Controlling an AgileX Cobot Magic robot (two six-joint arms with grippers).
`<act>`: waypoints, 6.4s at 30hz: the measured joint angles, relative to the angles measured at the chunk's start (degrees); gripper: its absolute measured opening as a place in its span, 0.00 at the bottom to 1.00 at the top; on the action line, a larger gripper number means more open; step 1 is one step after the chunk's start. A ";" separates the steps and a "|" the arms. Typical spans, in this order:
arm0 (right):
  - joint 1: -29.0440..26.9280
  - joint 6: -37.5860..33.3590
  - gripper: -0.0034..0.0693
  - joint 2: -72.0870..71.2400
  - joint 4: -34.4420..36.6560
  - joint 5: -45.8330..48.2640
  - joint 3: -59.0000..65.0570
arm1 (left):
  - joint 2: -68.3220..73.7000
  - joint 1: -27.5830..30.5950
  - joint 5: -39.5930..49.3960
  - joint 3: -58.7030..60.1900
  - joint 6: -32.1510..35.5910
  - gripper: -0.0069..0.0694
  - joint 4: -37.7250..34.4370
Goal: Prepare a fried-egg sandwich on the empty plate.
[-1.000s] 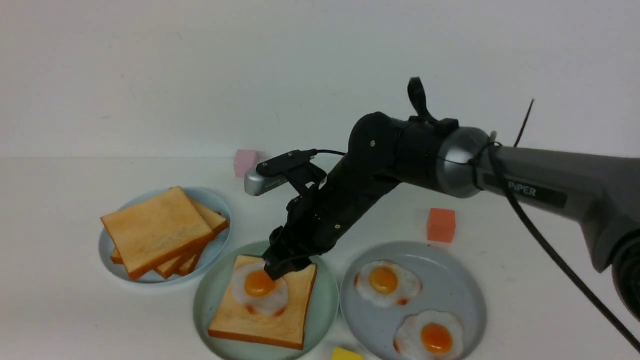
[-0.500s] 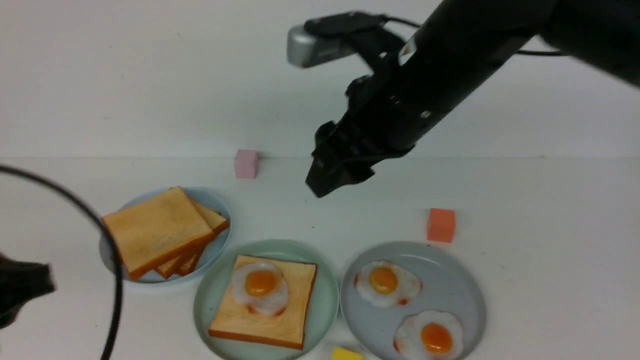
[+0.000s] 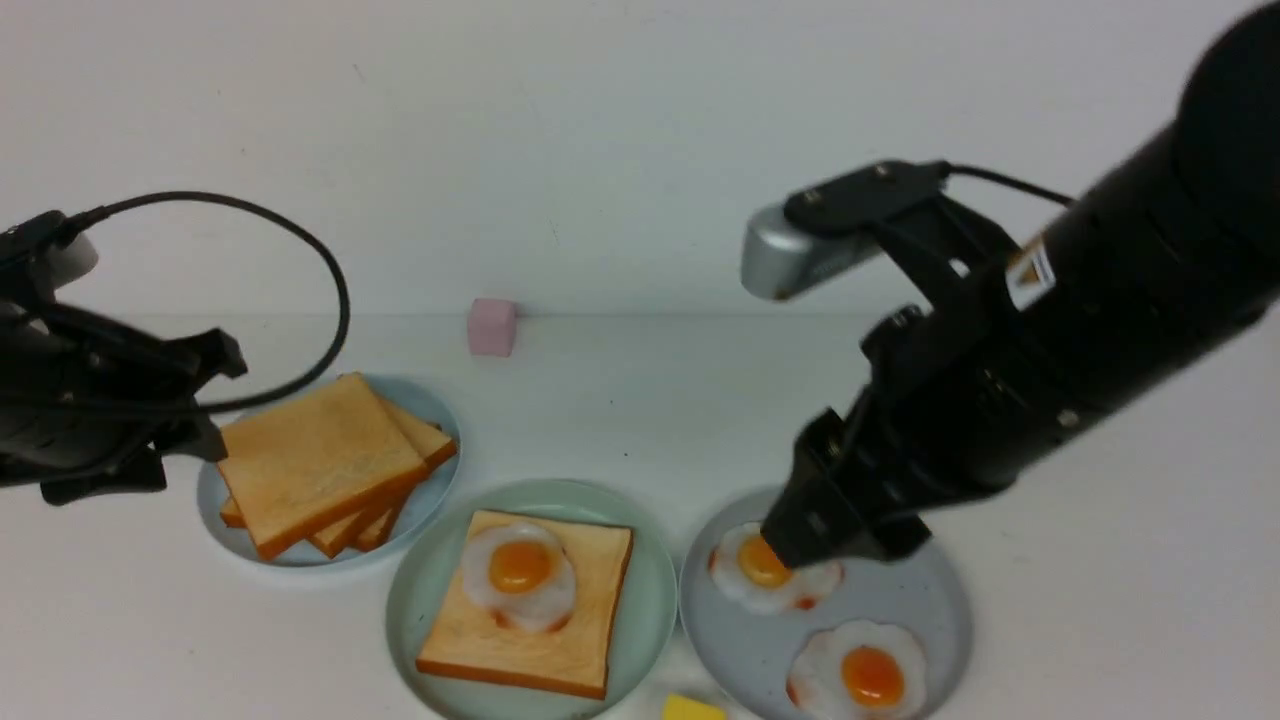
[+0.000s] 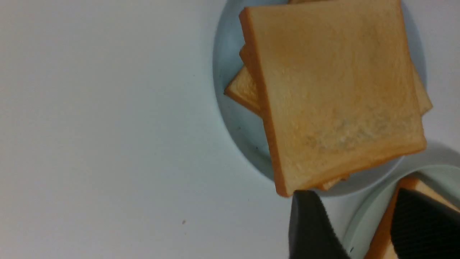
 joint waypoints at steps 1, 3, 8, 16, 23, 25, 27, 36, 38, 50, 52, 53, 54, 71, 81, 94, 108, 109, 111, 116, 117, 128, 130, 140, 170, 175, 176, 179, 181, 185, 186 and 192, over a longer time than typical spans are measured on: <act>0.00 0.00 0.66 -0.55 0.07 -0.07 0.95 | 1.32 0.76 -0.06 -0.59 1.97 0.58 -1.68; 0.00 0.00 0.66 -1.33 0.26 -0.15 2.27 | 3.24 1.73 -0.54 -1.08 5.79 0.61 -4.47; 0.00 0.00 0.66 -1.92 1.40 -0.19 3.01 | 8.10 3.18 -2.77 -1.25 13.98 0.62 -13.31; 0.00 0.00 0.66 -1.92 2.31 -0.19 3.01 | 13.89 3.30 -6.09 -1.39 18.99 0.62 -19.98; 0.00 0.00 0.66 -1.92 2.57 -0.19 3.01 | 14.54 3.30 -6.53 -1.39 19.24 0.62 -19.76; 0.00 0.00 0.66 -1.92 2.62 -0.34 3.01 | 14.54 3.30 -6.79 -1.39 19.44 0.62 -19.72; 0.00 0.00 0.66 -1.92 2.67 -0.46 3.01 | 14.56 3.30 -7.06 -1.39 19.44 0.62 -19.66; 0.00 0.00 0.66 -1.92 2.80 -0.77 3.01 | 17.72 3.41 -8.19 -1.39 19.44 0.60 -19.92; 0.00 0.00 0.66 -1.92 2.92 -0.77 3.01 | 17.71 3.41 -8.26 -1.39 19.44 0.58 -20.13; 0.00 0.00 0.66 -1.92 2.92 0.53 3.01 | 16.98 3.65 -6.34 -1.57 19.44 0.20 -19.61; 0.00 0.00 0.66 -1.92 2.92 0.59 3.01 | 16.02 3.65 -5.04 -1.57 19.44 0.18 -18.50; 0.00 0.00 0.66 -1.92 2.92 0.59 3.01 | 15.24 3.65 -4.22 -1.57 19.44 0.18 -17.82; 0.00 0.00 0.66 -1.92 2.92 0.59 3.01 | 14.27 3.65 -3.55 -1.57 19.44 0.18 -17.19; 0.00 0.00 0.66 -1.93 2.92 0.70 3.01 | 9.59 -12.76 4.56 -1.57 42.99 0.18 -24.16; 0.00 0.00 0.66 -1.93 2.92 0.70 3.01 | 16.38 -14.17 2.02 -1.57 41.95 0.18 -24.87; 0.00 0.00 0.57 -1.99 2.92 0.53 3.01 | 14.89 -14.17 3.88 -1.57 38.84 0.66 -22.21; 0.00 6.82 0.03 -19.13 -6.62 -15.57 19.85 | -11.50 -14.12 16.60 -0.28 14.59 0.76 0.36; 0.00 7.06 0.03 -24.14 -7.04 -20.28 24.78 | -15.69 -14.12 16.86 1.16 14.59 0.70 0.07; 0.00 7.29 0.03 -27.99 -7.13 -25.13 29.60 | -19.40 -14.12 17.07 2.79 14.65 0.63 -0.07; 0.00 7.34 0.03 -42.05 -7.32 -40.07 43.53 | -34.62 -14.12 17.12 11.82 14.65 0.32 -1.61; 0.00 7.42 0.03 -44.63 -7.33 -42.40 46.04 | -38.86 -14.12 17.06 14.81 14.65 0.26 -2.16; 0.00 7.51 0.04 -59.09 -7.22 -48.49 57.41 | -70.54 -14.12 14.79 28.94 14.70 0.07 -3.22; 0.00 7.51 0.05 -59.33 -7.22 -48.38 57.41 | -73.90 -14.12 12.38 28.94 14.70 0.07 -2.14; 0.00 7.51 0.05 -59.33 -7.22 -47.47 57.41 | -76.17 -14.12 10.94 28.94 14.74 0.07 -1.84; 0.00 7.51 0.07 -59.35 -7.22 -47.47 57.45 | -85.42 -9.26 -13.38 59.04 -10.21 0.07 22.78; 0.00 7.51 0.09 -59.35 -7.17 -47.47 57.48 | -85.42 -9.26 -13.38 59.04 -10.21 0.07 22.41; 0.00 7.51 0.09 -59.35 -7.03 -47.47 57.48 | -85.42 -9.26 -13.38 59.04 -10.27 0.07 22.41; 0.00 7.51 0.10 -59.35 -7.02 -47.47 57.48 | -85.42 -9.26 -13.38 59.04 -10.27 0.07 22.41; 0.00 7.51 0.10 -59.35 -7.02 -47.47 57.48 | -85.42 -9.26 -13.38 59.04 -10.27 0.07 22.41; 0.00 7.51 0.11 -59.35 -7.02 -47.47 57.48 | -85.42 -9.26 -13.38 59.04 -10.31 0.07 22.41; 0.00 7.51 0.11 -59.55 -7.07 -47.47 57.48 | -85.42 -9.26 -13.38 59.04 -10.32 0.07 22.41; -4.90 7.51 0.12 -64.57 -8.27 -45.76 57.48 | -85.42 -9.26 -13.38 59.04 -10.37 0.07 22.41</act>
